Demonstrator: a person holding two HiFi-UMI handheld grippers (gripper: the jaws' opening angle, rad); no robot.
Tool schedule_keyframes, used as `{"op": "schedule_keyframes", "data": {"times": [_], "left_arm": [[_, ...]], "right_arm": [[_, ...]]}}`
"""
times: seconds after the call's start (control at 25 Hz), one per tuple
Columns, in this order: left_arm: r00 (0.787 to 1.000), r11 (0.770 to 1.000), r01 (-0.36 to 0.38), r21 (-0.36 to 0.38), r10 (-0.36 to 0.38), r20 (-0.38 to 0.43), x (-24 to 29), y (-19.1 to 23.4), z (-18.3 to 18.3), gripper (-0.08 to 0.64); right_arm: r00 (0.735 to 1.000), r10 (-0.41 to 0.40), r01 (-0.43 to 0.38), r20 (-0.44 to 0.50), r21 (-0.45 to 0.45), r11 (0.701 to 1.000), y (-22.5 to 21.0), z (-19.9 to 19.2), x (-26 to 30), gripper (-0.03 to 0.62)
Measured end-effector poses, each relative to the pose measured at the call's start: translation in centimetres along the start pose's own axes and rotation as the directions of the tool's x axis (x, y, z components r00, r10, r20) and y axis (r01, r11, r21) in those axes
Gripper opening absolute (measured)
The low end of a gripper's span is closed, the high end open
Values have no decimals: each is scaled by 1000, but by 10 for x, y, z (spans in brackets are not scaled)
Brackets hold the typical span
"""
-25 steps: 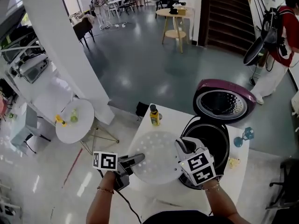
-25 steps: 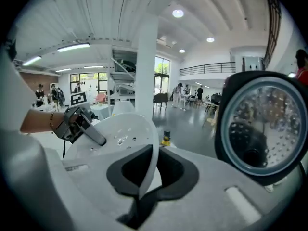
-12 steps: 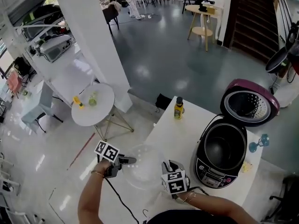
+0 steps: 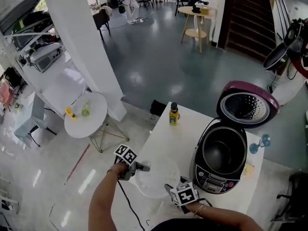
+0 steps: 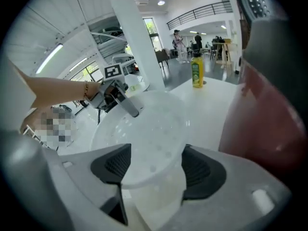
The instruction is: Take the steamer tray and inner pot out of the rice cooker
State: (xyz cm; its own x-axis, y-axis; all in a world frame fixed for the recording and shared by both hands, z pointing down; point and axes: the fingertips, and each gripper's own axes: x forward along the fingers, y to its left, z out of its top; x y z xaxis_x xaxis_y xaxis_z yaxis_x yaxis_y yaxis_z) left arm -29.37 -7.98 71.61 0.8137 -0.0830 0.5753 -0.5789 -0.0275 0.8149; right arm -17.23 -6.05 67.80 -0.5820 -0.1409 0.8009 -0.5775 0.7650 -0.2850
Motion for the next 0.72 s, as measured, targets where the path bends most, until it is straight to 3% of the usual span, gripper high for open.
{"op": "schedule_keyframes", "data": {"times": [0.24,0.36,0.52,0.64,0.72], "left_arm": [[997,998,70,4,-70,-36,9,-6,18,91],[996,996,73,-52,-71,51,-4,4,36,89],[975,985,91,-149,-57,214,-14,17,70,87],[966,977,21,-213,34,254,-6,32,86,87],[964,971,-15,-240,78,254,3,36,94,87]], "right_arm": [[991,131,-128,-40,88,988,15,-5,-30,350],[983,184,-179,-24,142,974,20,-2,-37,350],[977,207,-210,53,49,976,25,18,-46,350],[966,216,-205,144,-91,975,32,40,-57,350],[936,249,-205,250,-192,960,39,59,-73,339]]}}
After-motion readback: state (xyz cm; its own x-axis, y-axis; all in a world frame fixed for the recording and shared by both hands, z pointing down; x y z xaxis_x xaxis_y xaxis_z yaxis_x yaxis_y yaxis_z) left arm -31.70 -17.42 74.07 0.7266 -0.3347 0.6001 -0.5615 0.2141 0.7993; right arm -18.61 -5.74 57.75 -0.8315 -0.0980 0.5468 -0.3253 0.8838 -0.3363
